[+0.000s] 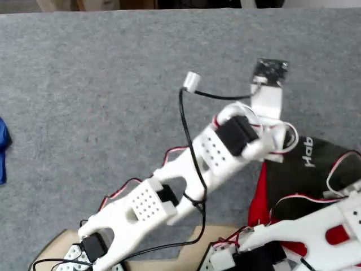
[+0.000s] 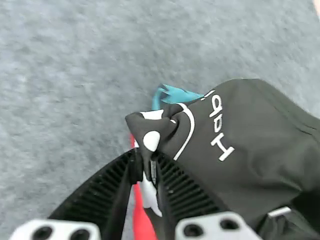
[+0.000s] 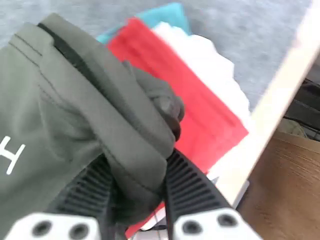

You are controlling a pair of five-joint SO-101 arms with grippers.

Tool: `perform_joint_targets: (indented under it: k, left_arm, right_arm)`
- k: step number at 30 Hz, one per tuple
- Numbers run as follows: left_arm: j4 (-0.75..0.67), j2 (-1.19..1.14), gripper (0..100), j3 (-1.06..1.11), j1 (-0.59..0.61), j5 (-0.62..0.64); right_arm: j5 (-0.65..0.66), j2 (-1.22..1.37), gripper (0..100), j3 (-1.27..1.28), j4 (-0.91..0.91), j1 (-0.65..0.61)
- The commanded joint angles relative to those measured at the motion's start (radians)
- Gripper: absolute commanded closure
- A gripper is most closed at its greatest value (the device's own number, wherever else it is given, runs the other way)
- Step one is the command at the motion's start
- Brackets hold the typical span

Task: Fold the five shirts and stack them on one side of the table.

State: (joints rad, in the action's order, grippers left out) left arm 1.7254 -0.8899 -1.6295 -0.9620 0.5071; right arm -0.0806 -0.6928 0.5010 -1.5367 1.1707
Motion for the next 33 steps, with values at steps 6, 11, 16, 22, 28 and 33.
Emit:
perform_joint_targets:
  k: [6, 11, 16, 22, 28, 33]
  left_arm:
    - [-0.011, -0.007, 96, -0.038, -0.029, 0.012]
    - [0.02, 0.001, 79, -0.043, -0.026, 0.012]
    - [0.032, 0.025, 78, -0.043, -0.005, 0.006]
    - [0.032, 0.171, 83, -0.038, 0.17, -0.044]
    - [0.032, 0.288, 92, -0.038, 0.451, -0.144]
    - [0.034, 0.357, 92, -0.026, 0.77, -0.143]
  right_arm:
    - [0.092, -0.035, 91.0, 0.108, 0.077, 0.127]
    - [0.068, -0.041, 61.3, 0.145, 0.074, 0.134]
    - [0.069, -0.042, 47.7, 0.087, 0.034, 0.11]
    - [0.064, -0.042, 59.6, -0.102, -0.153, 0.005]
    - [0.063, -0.042, 90.4, -0.311, -0.245, -0.228]
    - [0.063, -0.041, 97.0, -0.36, -0.244, -0.495]
